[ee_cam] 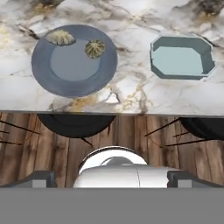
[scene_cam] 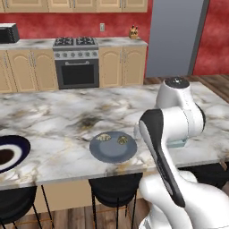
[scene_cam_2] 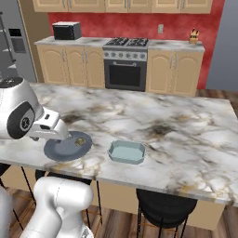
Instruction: Place two dumplings into each of the tupperware containers and then place the containers in the fridge.
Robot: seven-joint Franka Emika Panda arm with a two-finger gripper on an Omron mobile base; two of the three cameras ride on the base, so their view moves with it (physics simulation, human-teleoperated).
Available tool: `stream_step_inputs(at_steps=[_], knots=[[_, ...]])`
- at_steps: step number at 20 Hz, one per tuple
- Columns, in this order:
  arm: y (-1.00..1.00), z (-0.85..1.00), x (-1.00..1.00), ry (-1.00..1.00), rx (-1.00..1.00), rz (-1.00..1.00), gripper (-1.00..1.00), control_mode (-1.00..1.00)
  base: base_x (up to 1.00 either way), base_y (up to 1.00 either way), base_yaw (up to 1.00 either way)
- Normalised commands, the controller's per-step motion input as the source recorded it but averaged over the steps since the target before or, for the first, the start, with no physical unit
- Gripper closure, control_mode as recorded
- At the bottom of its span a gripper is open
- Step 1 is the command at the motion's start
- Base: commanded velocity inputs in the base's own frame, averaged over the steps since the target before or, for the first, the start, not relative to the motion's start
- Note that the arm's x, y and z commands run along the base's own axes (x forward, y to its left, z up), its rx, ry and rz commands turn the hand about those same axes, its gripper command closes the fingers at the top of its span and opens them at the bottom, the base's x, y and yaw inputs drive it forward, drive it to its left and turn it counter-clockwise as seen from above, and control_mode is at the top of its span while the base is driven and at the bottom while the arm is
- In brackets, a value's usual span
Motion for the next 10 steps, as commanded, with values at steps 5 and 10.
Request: stream_step_inputs(at_steps=[5, 10], knots=[[0.00, -0.59, 0.82, 0.03, 0.02, 0.10, -1.00, -1.00, 0.00, 0.00, 0.00], [0.03, -0.62, 0.71, 0.04, 0.00, 0.09, -1.00, -1.00, 0.00, 0.00, 0.00]])
